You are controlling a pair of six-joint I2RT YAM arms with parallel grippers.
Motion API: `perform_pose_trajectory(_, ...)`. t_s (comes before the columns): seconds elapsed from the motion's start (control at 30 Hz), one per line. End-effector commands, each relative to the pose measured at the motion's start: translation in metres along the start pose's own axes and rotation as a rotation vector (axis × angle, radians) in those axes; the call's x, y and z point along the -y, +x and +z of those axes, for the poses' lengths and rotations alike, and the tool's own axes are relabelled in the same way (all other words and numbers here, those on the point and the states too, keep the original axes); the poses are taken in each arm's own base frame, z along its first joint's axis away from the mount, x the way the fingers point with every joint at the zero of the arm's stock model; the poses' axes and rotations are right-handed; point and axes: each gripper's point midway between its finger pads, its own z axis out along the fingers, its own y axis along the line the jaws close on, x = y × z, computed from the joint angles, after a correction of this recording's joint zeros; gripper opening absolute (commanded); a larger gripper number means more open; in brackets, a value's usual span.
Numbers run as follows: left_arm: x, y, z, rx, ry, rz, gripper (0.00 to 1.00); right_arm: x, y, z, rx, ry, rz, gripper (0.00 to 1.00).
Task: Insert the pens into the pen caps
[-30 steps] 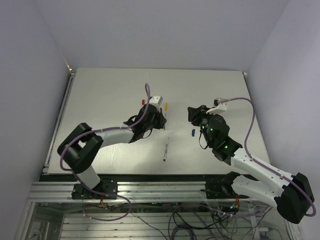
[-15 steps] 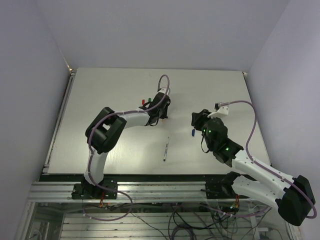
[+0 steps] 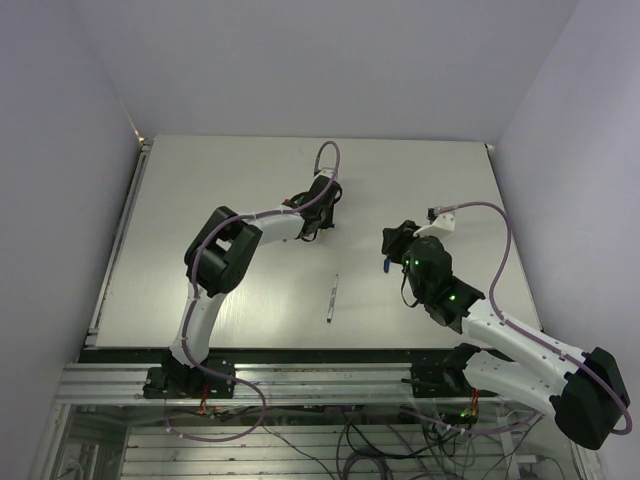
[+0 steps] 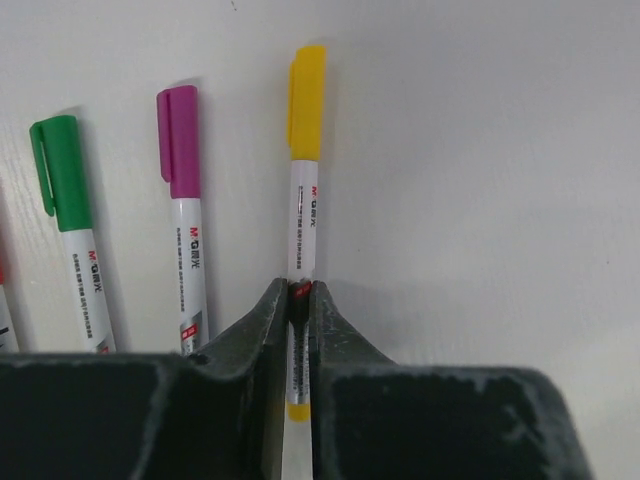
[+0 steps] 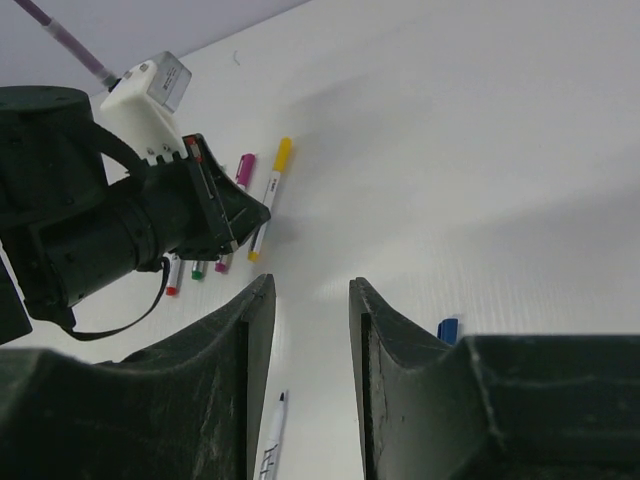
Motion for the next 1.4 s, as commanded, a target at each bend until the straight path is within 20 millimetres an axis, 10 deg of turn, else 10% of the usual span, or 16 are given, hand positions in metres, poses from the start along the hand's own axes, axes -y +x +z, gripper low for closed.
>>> perform_pose_trajectory(0.0,-0.014,0.012,0.006,-0.05,-0.063,-0.006,0.19,0.004,0.006,0.0,-0.007,0.012,0.008,0.35)
perform_pose_trajectory(0.37,-0.012,-0.016,-0.013,0.011,-0.056,-0.021,0.45,0.001,0.012,0.003,-0.024,-0.003,0.008,0.34)
perform_pose_trajectory(0.7,-0.008,-0.048,-0.05,0.093,-0.01,-0.042,0.48,0.007,0.007,0.004,0.008,0.027,0.034,0.35)
perform_pose_trajectory(0.83,-0.003,-0.045,-0.069,0.104,0.027,-0.041,0.49,0.025,0.005,0.005,0.027,0.122,0.073,0.58)
perform_pose_trajectory(1.37,0.041,0.081,-0.148,-0.103,0.138,0.16,0.53,0.084,0.035,0.032,-0.129,0.296,0.062,0.65)
